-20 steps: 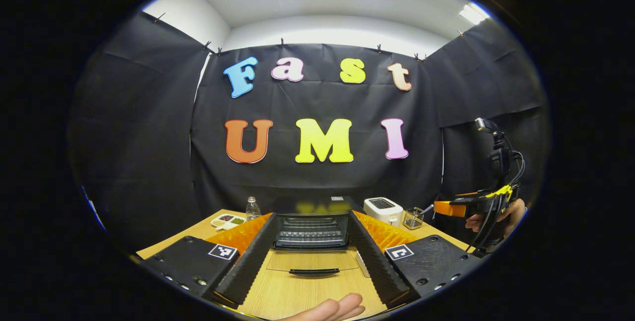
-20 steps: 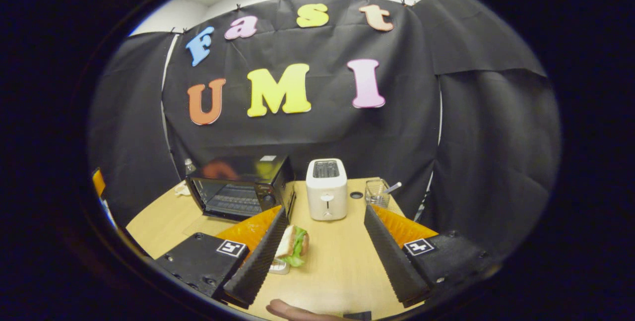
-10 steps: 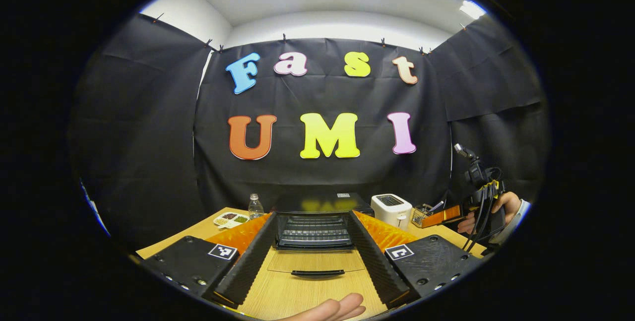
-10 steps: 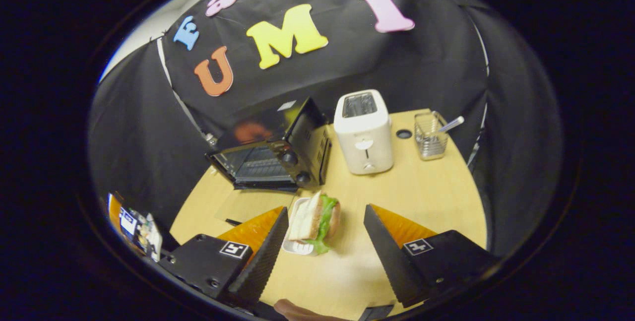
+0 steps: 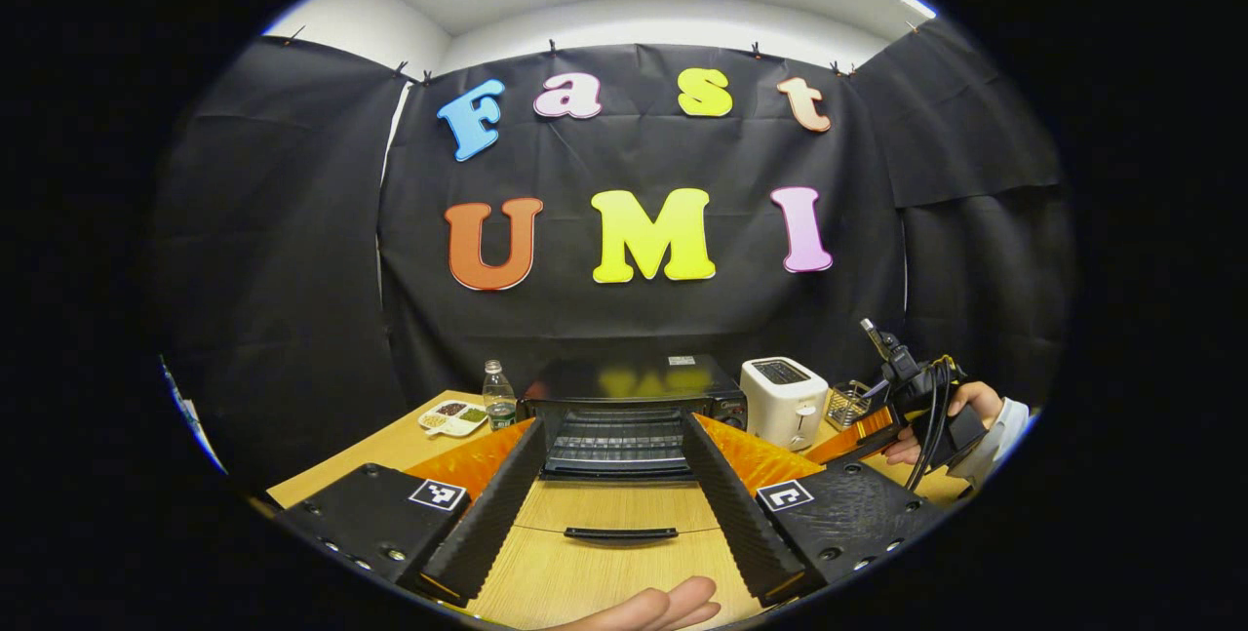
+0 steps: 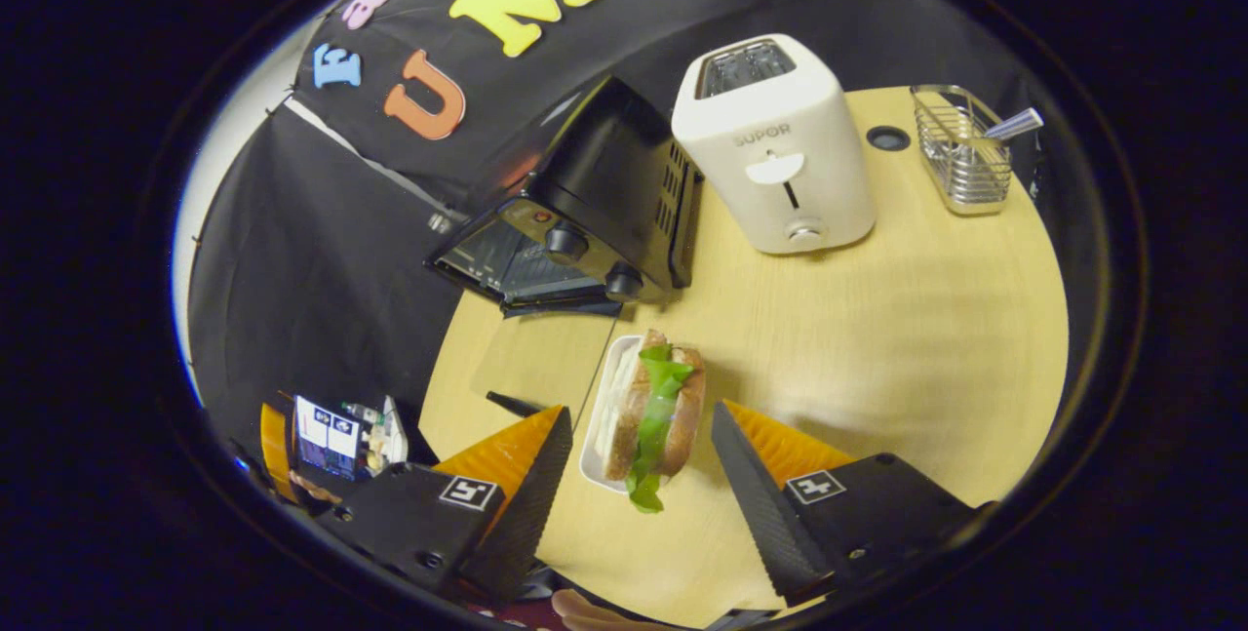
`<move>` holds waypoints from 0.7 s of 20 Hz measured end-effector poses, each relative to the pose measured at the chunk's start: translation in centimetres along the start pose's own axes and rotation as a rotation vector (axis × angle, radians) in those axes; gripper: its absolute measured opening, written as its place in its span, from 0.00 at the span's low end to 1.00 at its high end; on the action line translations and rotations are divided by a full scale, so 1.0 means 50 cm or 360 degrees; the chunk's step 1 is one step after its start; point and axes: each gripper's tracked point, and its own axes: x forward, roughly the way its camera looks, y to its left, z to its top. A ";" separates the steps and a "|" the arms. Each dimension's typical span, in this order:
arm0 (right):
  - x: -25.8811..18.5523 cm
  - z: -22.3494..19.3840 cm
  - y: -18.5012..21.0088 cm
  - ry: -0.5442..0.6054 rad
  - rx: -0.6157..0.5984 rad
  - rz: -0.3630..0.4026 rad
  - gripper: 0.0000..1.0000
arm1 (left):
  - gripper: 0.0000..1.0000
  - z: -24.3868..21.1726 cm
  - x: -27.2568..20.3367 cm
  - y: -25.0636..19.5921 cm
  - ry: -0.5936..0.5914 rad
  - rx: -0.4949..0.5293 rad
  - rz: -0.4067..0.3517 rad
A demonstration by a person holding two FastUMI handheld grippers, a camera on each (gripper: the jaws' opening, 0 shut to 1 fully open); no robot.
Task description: Open the electric oven with the left hand, put the food in, and close the electric oven.
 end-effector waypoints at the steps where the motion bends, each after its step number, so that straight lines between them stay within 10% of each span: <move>1: 0.008 0.000 -0.001 0.0035 0.0025 0.0038 0.92 | 0.93 -0.005 0.006 -0.006 0.0014 0.0017 0.0003; 2: 0.016 -0.001 0.003 0.0068 0.0044 0.0080 0.78 | 0.93 -0.010 0.010 -0.012 0.0025 0.0037 0.0003; 3: 0.024 -0.005 0.005 0.0112 0.0052 0.0114 1.00 | 0.93 -0.014 0.014 -0.015 0.0035 0.0055 0.0004; 4: 0.030 -0.010 0.005 0.0145 0.0060 0.0135 0.73 | 0.93 -0.018 0.019 -0.016 0.0044 0.0069 0.0006; 6: 0.040 -0.010 0.003 0.0172 0.0090 0.0149 0.81 | 0.95 -0.027 0.022 -0.022 0.0062 0.0074 -0.0001; 9: 0.042 -0.013 -0.005 0.0197 0.0143 0.0122 0.47 | 0.95 -0.047 0.024 -0.023 0.0119 0.0024 -0.0023; 14: 0.031 -0.029 0.005 0.0184 0.0199 0.0111 0.31 | 0.95 -0.053 0.009 -0.002 0.0132 -0.0027 -0.0013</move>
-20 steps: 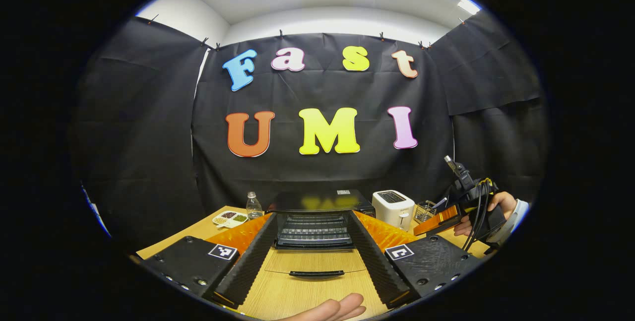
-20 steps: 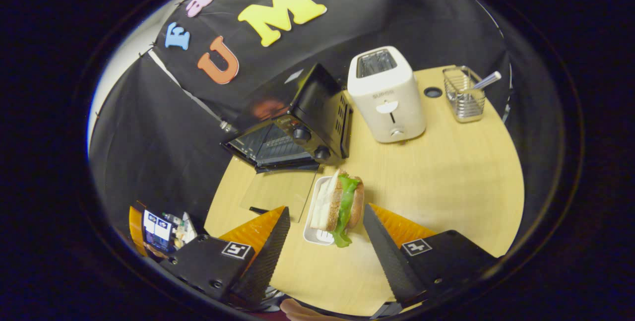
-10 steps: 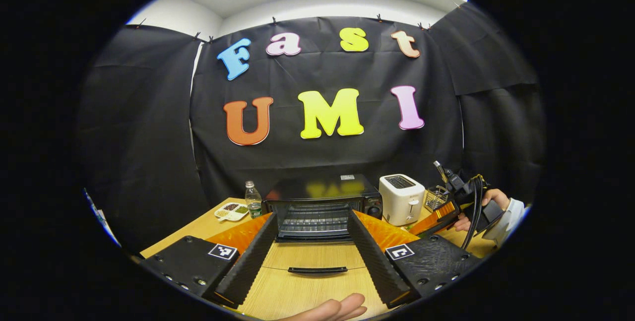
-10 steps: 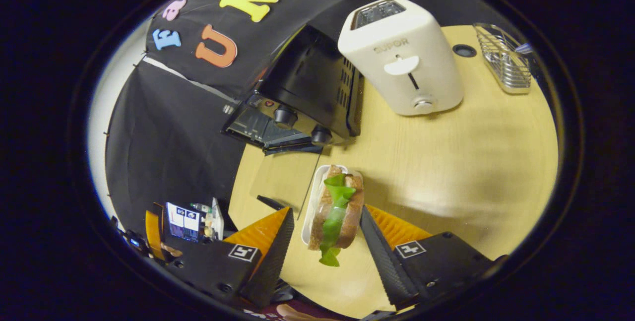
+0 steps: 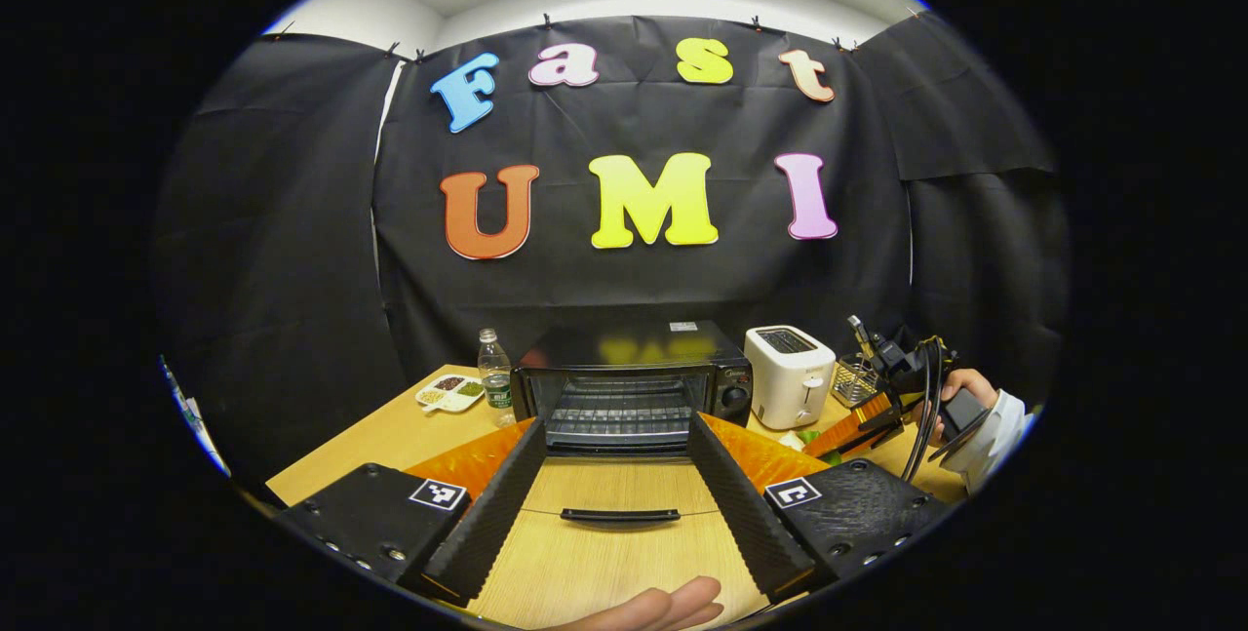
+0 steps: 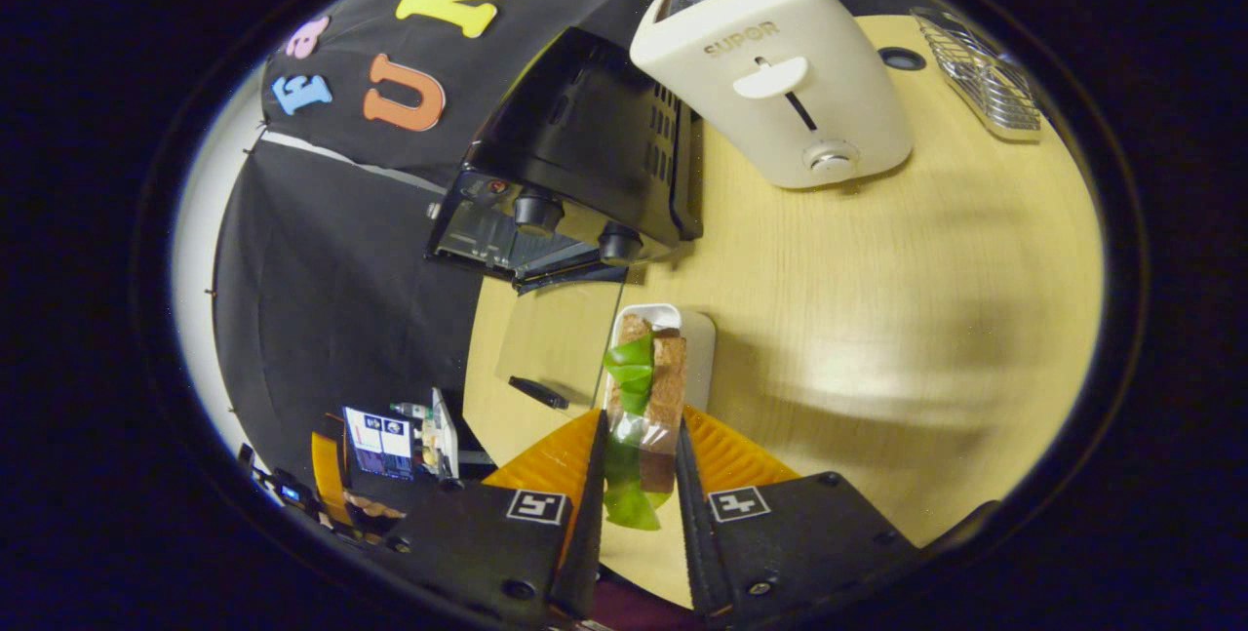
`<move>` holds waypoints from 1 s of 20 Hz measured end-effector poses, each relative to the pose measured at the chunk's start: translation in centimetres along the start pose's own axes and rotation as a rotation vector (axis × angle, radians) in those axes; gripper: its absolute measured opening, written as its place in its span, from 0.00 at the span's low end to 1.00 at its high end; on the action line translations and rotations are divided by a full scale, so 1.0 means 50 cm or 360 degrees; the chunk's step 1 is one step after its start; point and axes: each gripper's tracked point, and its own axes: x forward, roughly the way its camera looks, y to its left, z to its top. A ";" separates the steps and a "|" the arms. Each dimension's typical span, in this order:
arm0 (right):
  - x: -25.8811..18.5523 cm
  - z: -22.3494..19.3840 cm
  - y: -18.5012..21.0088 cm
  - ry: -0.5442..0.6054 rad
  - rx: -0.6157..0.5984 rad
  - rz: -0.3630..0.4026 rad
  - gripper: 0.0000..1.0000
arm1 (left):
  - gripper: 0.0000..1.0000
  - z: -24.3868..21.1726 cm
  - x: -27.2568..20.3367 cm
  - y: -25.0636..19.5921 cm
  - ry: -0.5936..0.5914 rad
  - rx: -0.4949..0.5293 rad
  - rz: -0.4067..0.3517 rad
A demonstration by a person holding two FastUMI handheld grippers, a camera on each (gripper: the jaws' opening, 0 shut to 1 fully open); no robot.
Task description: Open the electric oven with the left hand, put the food in, and close the electric oven.
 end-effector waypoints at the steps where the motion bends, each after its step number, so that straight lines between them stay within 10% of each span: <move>1: -0.007 -0.002 0.005 -0.0023 0.0005 -0.0004 0.30 | 0.95 0.002 -0.008 0.004 -0.0006 -0.0006 -0.0004; 12: -0.114 -0.088 0.162 -0.0454 0.0054 0.0168 0.39 | 0.95 0.012 -0.121 0.052 -0.0116 -0.0072 -0.0090; 20: -0.004 -0.131 0.268 -0.0777 0.0190 0.0324 0.38 | 0.95 0.016 -0.195 0.114 -0.0184 -0.0095 -0.0103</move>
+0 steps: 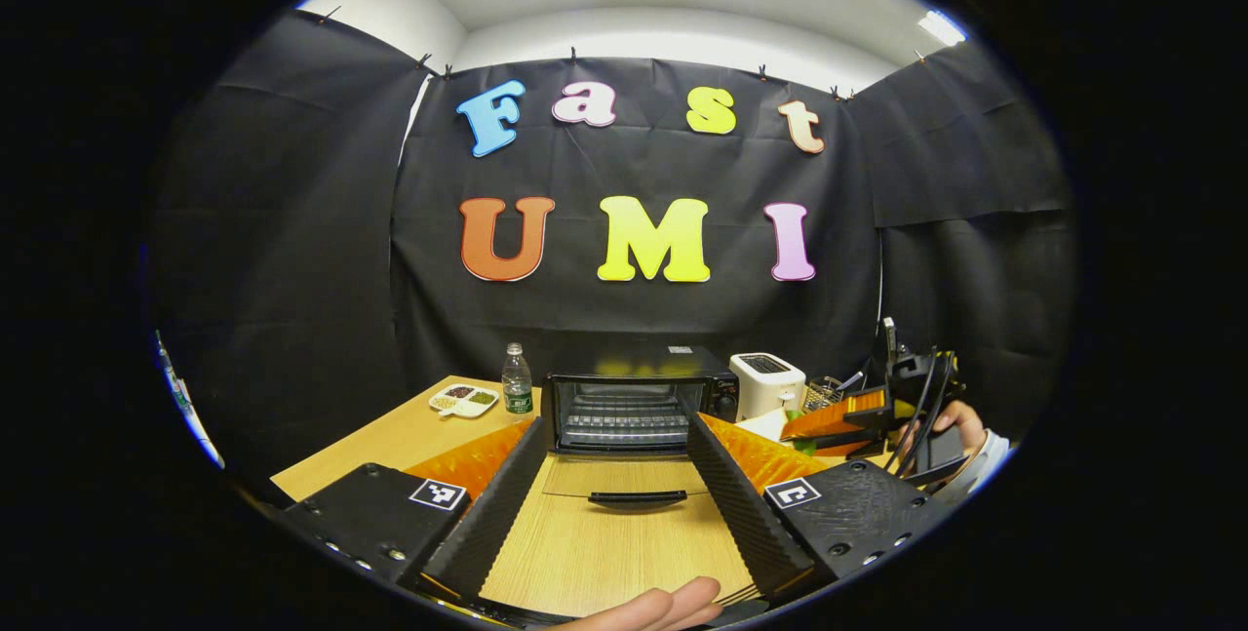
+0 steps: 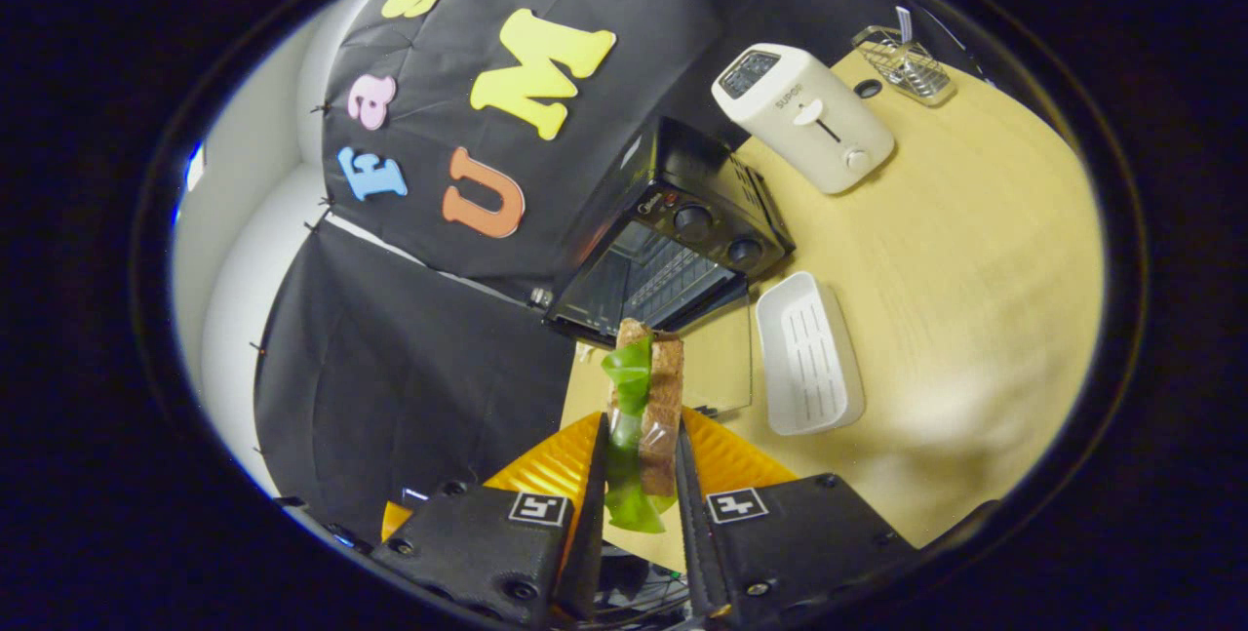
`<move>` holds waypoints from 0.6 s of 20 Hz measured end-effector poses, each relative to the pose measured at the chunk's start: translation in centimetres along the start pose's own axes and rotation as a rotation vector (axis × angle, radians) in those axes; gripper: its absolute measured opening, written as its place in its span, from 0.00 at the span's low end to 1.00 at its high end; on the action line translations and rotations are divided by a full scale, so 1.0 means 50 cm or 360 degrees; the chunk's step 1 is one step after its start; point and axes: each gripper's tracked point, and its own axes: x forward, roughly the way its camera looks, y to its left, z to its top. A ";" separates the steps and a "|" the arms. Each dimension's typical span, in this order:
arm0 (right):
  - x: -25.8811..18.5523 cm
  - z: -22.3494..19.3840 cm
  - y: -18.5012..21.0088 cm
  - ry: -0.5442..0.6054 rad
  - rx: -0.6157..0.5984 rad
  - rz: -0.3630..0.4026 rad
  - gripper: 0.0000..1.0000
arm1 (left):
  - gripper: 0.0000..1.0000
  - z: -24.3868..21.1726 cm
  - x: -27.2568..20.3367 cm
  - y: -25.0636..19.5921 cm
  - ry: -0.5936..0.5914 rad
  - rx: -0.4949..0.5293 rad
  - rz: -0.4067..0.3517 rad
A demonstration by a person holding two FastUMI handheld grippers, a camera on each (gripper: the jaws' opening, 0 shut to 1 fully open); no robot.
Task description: Open the electric oven with the left hand, put the food in, and close the electric oven.
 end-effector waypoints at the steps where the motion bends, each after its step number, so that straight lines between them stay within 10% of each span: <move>1: 0.024 -0.014 0.009 -0.0043 0.0011 0.0027 0.38 | 0.95 -0.001 -0.008 0.007 -0.0004 -0.0004 -0.0003; 12: 0.296 0.010 0.068 -0.0721 0.0260 0.0096 0.38 | 0.93 -0.045 -0.045 0.098 0.0041 -0.0039 -0.0001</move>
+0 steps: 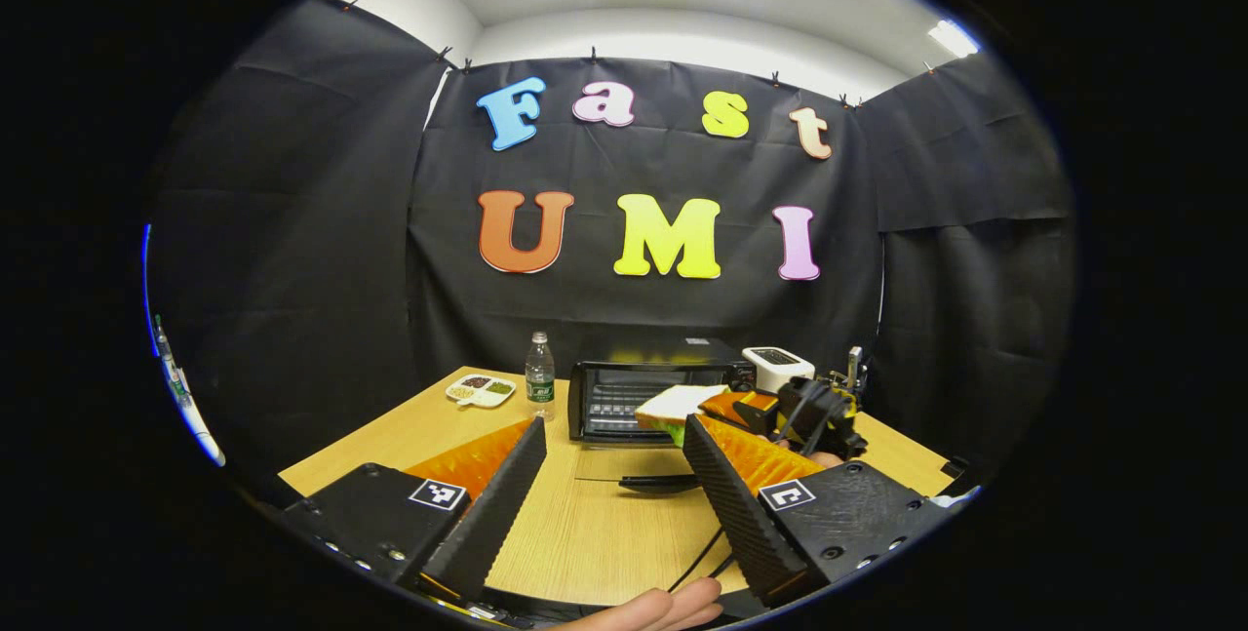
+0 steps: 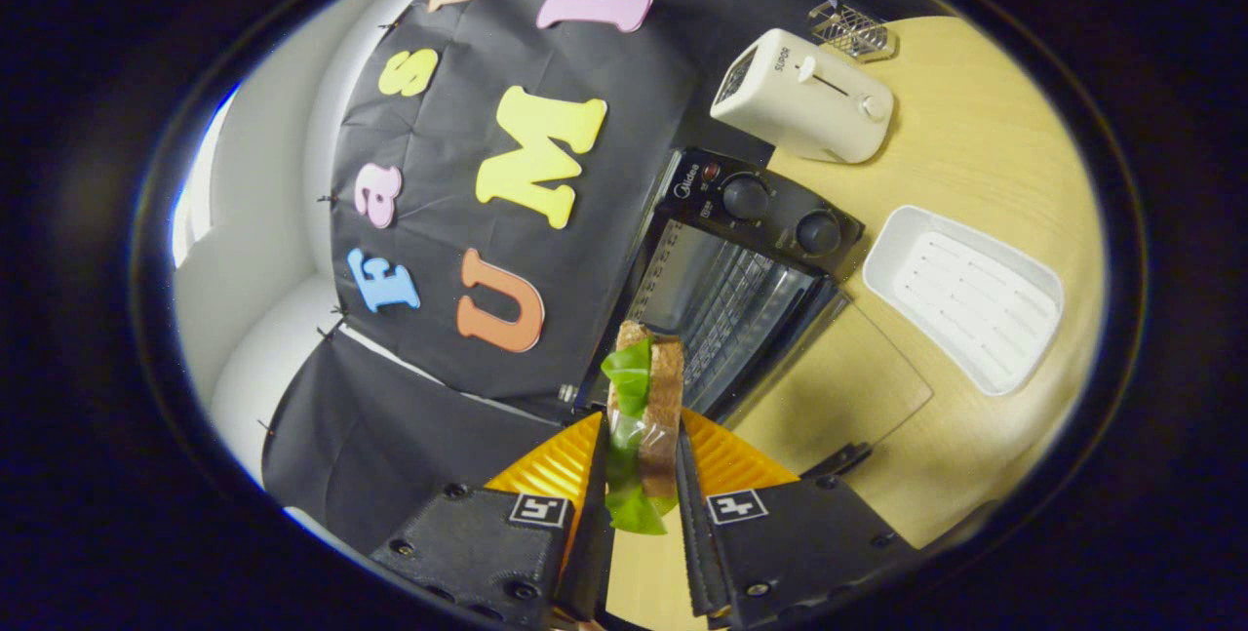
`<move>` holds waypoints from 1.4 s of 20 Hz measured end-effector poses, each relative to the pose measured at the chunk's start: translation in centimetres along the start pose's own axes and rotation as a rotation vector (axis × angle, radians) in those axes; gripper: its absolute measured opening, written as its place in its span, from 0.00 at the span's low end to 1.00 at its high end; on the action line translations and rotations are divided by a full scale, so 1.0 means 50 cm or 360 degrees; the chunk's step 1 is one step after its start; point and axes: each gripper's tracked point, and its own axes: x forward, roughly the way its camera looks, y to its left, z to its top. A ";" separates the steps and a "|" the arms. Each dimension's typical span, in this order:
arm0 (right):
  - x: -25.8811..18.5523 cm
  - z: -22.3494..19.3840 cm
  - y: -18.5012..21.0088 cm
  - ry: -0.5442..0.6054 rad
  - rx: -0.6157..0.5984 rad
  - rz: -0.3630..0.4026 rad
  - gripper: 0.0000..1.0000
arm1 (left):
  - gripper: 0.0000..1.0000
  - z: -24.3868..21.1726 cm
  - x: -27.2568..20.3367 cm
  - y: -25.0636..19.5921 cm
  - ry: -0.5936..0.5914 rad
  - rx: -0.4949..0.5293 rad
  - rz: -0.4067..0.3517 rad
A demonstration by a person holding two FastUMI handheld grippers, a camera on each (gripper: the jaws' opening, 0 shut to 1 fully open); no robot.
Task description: Open the electric oven with the left hand, put the food in, and close the electric oven.
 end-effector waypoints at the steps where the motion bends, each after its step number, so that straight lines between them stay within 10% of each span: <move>1: 0.026 0.000 0.001 -0.0040 -0.0005 0.0007 0.38 | 0.94 -0.006 -0.001 0.007 0.0007 0.0003 -0.0002; 14: 0.314 0.082 -0.074 -0.0445 -0.0252 -0.0199 0.39 | 0.94 -0.092 0.018 0.093 0.0134 0.0025 0.0091; 20: 0.343 0.050 -0.089 -0.0477 -0.0189 -0.0260 0.31 | 0.94 -0.125 0.025 0.099 0.0194 -0.0009 0.0088; 28: 0.336 0.027 -0.109 -0.0471 -0.0420 -0.0426 0.47 | 0.94 -0.129 0.018 0.107 0.0171 -0.0041 0.0059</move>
